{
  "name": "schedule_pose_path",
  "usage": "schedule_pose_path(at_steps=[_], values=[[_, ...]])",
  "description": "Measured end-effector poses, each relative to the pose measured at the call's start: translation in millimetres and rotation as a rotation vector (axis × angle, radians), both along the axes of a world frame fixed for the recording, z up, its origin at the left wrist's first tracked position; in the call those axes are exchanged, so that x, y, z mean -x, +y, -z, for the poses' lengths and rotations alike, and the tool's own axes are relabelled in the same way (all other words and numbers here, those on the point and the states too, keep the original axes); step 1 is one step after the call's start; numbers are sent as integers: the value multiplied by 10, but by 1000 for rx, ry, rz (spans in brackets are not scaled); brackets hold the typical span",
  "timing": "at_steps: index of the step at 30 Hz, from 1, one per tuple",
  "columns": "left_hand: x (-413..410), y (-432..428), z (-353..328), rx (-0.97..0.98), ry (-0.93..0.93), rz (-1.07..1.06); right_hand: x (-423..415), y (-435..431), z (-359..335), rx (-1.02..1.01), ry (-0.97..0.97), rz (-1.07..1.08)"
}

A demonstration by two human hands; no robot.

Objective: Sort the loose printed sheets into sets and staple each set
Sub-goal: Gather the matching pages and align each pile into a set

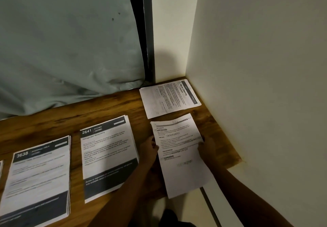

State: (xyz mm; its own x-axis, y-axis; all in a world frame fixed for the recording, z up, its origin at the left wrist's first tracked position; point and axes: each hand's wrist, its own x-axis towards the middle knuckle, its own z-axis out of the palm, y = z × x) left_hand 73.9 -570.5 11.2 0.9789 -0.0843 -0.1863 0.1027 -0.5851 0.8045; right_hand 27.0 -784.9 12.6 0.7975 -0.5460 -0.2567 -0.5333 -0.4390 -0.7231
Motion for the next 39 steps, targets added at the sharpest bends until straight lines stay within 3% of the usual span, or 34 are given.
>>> schedule_pose_path(at_steps=[7,10,14,17,19,24,28,39], values=[[-63,46,-13,-5,-16,19,-215,-167,-5,216,66,-42],[-131,61,-17,-37,-76,61,-463,-104,-236,-2,-45,24],[-242,72,64,-90,-68,177,-930,102,-344,-545,-47,230],[-324,108,122,-223,-77,205,-1244,239,-404,-629,-26,279],[-390,155,143,-280,-91,203,-1422,323,-388,-824,-63,298],[-597,228,184,-286,-44,224,-1704,455,-446,-1067,-100,393],[-732,203,188,-269,15,240,-1897,465,-510,-1158,-72,493],[-812,235,149,-240,109,180,-2329,356,-417,-1129,59,500]])
